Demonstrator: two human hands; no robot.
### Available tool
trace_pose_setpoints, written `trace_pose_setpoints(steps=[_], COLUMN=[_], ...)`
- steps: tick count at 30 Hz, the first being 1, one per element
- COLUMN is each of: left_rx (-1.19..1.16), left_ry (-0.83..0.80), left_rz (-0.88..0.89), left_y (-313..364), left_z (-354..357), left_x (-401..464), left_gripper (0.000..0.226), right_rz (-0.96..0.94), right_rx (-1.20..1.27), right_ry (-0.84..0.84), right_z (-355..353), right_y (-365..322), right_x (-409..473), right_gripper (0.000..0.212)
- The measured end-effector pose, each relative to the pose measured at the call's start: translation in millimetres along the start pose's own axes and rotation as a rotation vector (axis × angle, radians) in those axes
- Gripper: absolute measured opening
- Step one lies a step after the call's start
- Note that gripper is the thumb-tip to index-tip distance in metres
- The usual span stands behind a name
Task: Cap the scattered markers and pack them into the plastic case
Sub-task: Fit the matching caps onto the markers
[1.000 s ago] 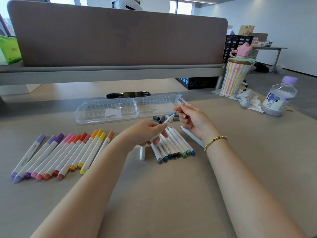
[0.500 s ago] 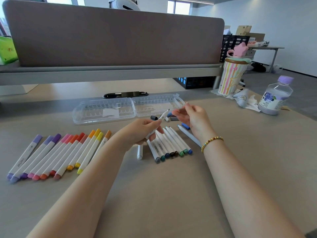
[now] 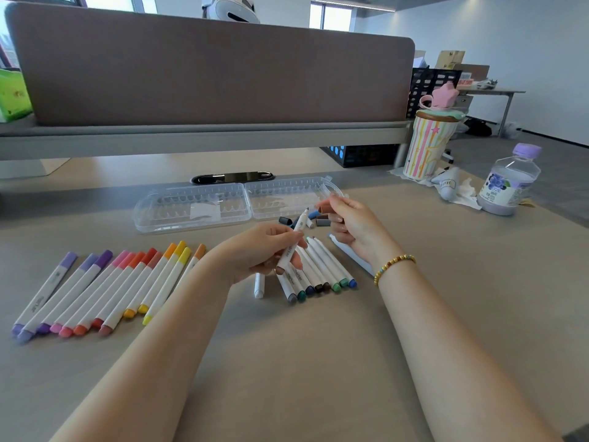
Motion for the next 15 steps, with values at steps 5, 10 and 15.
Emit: trace_pose_setpoints(steps=[5, 10, 15], left_rx=[0.086, 0.125, 0.115], left_ry=[-0.008, -0.004, 0.026], left_rz=[0.014, 0.010, 0.012], left_y=[1.9, 0.9, 2.9], left_z=[5.7, 6.4, 5.3], left_x=[-1.0, -0.7, -1.9], left_gripper=[0.031, 0.030, 0.032], right_rz=[0.011, -0.019, -0.072], right_rx=[0.087, 0.056, -0.098], right_ry=[0.056, 0.019, -0.072], right_z=[-3.3, -0.2, 13.5], right_y=[0.5, -1.9, -7.5], right_x=[-1.4, -1.7, -1.8], right_gripper=[0.025, 0.029, 0.032])
Point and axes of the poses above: each hand's wrist, its own x-axis towards the middle knuckle, its own z-axis out of the palm, y = z × x, the point moved 10 cm from there along x, towards the middle knuckle, and after that the axes turned 10 degrees about -z, right-handed, at the moved point
